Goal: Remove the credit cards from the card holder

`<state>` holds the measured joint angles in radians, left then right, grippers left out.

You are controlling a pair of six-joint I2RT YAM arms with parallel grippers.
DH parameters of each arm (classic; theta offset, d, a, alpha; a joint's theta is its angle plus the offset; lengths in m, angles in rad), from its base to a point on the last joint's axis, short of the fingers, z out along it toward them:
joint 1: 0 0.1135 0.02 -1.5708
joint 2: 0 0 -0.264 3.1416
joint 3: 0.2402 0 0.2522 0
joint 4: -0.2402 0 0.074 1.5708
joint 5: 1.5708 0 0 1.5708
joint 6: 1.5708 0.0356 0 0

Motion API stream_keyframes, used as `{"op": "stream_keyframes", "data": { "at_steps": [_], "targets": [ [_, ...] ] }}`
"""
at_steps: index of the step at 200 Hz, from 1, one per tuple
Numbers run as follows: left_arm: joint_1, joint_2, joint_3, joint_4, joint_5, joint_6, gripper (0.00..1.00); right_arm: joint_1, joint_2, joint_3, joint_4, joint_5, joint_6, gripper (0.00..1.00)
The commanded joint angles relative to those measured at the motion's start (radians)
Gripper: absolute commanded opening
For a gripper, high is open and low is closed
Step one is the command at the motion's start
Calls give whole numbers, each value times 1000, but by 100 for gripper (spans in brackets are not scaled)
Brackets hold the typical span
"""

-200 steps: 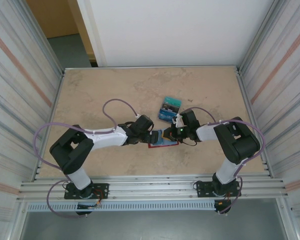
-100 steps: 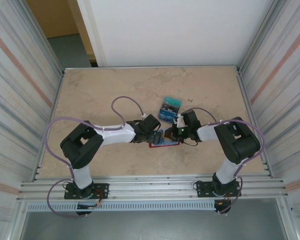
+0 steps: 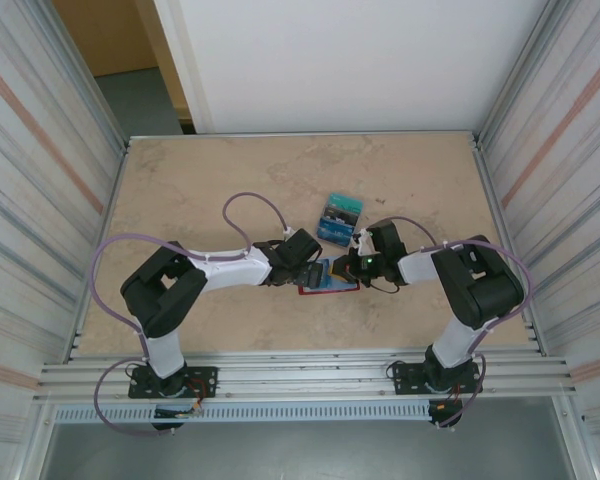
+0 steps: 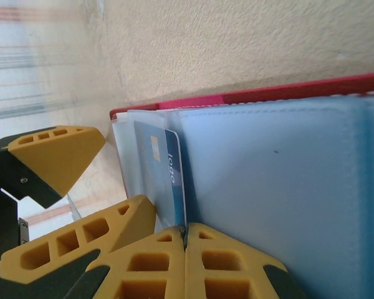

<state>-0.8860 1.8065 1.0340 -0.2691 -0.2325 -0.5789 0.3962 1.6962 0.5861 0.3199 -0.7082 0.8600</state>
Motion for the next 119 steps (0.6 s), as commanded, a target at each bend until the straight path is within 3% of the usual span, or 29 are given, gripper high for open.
{"op": "stream_keyframes", "data": {
  "at_steps": [1,46,119],
  "targets": [
    [-2,30,-35,-124,-37,2,99,-20,-43,-13,-32,3,1,0],
    [1,25,-30,-122,-35,4,99,-26,-113,-4,-122,42,-49,0],
    [19,-31,-42,-113,-73,47,99,-16,-346,132,-551,239,-295,0]
  ]
}}
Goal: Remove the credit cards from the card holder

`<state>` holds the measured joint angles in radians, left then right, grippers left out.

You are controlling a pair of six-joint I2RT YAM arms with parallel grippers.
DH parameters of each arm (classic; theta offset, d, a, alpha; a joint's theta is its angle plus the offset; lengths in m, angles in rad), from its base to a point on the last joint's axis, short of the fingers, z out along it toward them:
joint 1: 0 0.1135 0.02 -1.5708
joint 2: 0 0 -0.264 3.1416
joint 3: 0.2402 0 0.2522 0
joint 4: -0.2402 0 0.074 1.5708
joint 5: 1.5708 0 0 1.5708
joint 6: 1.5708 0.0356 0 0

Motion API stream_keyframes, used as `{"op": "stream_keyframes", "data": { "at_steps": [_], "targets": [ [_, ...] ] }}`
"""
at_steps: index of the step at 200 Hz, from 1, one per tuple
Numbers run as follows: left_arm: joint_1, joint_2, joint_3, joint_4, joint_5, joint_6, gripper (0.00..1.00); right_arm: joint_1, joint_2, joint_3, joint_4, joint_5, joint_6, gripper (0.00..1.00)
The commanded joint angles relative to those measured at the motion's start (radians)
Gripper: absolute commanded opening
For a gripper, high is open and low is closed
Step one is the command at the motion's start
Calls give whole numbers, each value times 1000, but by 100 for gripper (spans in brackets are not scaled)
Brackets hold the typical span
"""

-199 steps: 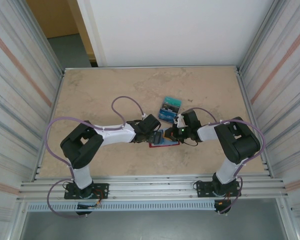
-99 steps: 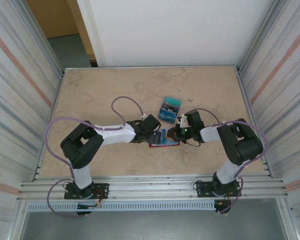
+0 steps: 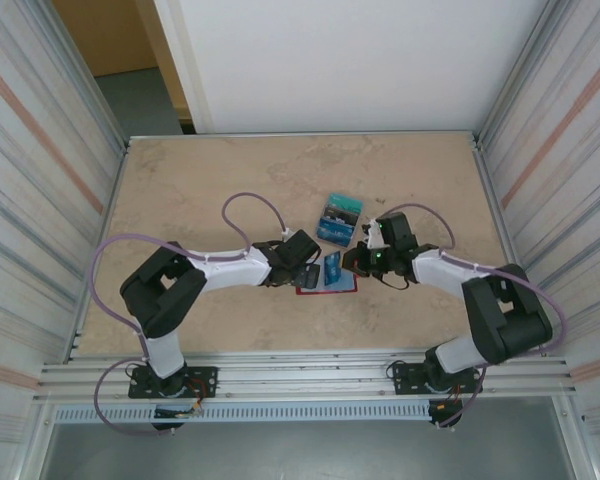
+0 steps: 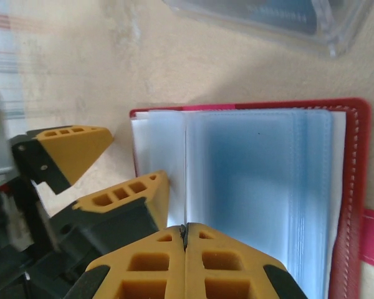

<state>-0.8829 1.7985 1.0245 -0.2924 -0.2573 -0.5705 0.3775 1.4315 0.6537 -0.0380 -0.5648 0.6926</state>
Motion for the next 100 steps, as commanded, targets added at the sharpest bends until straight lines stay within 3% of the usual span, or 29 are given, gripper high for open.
{"op": "stream_keyframes", "data": {
  "at_steps": [1,62,100],
  "targets": [
    [17,-24,-33,-90,-50,39,99,4,-84,66,-198,99,-131,0],
    [20,-104,-16,-85,-57,75,99,95,-99,298,-438,320,-396,0],
    [19,-198,-45,-82,-63,68,99,152,-16,419,-459,488,-587,0]
  ]
}}
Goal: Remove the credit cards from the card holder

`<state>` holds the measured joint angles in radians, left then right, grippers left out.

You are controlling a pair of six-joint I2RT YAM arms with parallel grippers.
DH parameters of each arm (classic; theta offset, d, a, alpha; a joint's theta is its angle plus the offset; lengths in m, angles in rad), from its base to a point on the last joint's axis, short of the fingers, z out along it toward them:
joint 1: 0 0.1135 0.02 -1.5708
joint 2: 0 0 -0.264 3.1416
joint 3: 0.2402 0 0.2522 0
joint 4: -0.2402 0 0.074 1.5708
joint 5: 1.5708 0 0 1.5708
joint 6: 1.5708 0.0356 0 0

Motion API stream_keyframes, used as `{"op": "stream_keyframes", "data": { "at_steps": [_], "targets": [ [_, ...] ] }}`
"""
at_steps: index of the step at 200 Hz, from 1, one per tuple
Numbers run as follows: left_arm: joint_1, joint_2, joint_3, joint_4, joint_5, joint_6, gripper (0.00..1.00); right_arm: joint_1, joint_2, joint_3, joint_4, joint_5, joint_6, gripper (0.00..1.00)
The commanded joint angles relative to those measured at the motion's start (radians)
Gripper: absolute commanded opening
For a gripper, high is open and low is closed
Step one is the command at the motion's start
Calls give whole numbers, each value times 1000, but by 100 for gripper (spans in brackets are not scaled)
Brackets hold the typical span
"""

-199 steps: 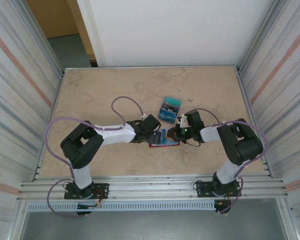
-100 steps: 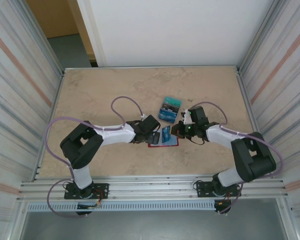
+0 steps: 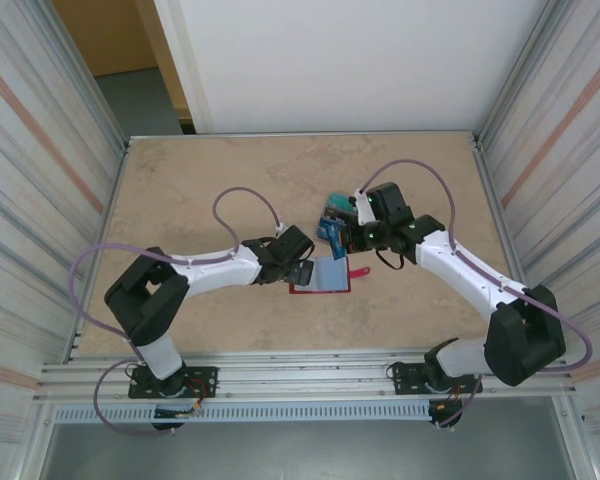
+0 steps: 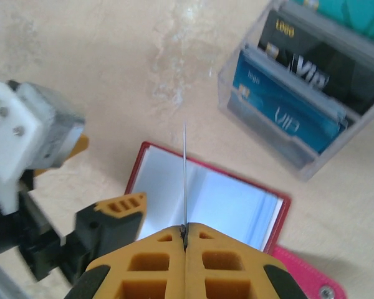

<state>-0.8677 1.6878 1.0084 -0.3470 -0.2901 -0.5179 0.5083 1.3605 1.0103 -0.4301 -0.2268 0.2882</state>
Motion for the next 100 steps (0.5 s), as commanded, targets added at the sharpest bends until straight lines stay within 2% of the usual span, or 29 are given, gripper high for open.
{"op": "stream_keyframes", "data": {
  "at_steps": [1,42,100],
  "targets": [
    [5,-90,-30,-27,-30,15,99,22,56,64,-66,153,-188,0],
    [6,-200,-97,-27,-54,-20,99,39,162,172,-58,265,-379,0],
    [24,-332,-196,-9,-94,-80,99,30,253,248,-6,239,-611,0]
  ]
}}
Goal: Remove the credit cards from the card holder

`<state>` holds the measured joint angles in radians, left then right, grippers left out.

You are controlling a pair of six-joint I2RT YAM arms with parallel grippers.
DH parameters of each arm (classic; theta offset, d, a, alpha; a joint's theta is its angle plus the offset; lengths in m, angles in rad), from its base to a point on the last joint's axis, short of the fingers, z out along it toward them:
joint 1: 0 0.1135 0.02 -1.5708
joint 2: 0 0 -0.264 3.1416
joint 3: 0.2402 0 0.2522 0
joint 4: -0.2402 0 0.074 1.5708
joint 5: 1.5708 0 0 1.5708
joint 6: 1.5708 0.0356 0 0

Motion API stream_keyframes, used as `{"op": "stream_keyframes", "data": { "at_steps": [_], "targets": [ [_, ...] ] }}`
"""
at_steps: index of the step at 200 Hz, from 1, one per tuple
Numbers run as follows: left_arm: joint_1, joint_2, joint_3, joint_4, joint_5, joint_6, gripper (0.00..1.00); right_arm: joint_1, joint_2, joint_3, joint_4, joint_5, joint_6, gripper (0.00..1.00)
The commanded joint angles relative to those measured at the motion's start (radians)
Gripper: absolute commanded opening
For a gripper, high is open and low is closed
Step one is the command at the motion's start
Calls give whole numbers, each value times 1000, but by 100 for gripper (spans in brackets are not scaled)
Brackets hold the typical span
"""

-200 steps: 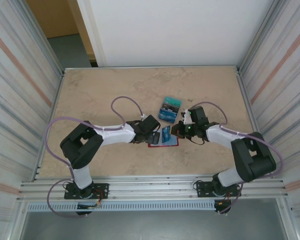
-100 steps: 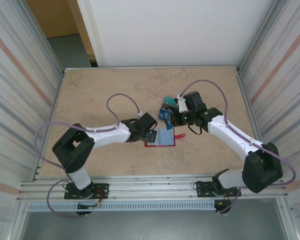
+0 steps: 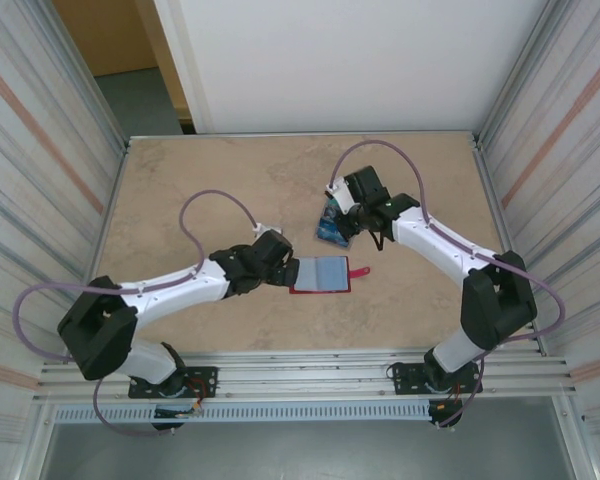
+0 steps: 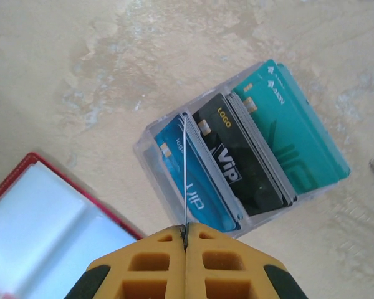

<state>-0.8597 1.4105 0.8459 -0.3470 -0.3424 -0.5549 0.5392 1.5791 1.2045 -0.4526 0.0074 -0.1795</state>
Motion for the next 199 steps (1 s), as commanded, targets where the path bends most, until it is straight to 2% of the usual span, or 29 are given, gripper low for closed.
{"op": "stream_keyframes", "data": {
  "at_steps": [1,84,199],
  "targets": [
    [16,-56,-34,-9,-42,-44,99,-1,35,55,17,4,-147,0],
    [43,-134,-85,-17,-51,-76,99,-40,82,63,35,-68,-304,0],
    [77,-158,-93,-27,-43,-80,99,-57,147,64,-4,-102,-330,0]
  ]
}}
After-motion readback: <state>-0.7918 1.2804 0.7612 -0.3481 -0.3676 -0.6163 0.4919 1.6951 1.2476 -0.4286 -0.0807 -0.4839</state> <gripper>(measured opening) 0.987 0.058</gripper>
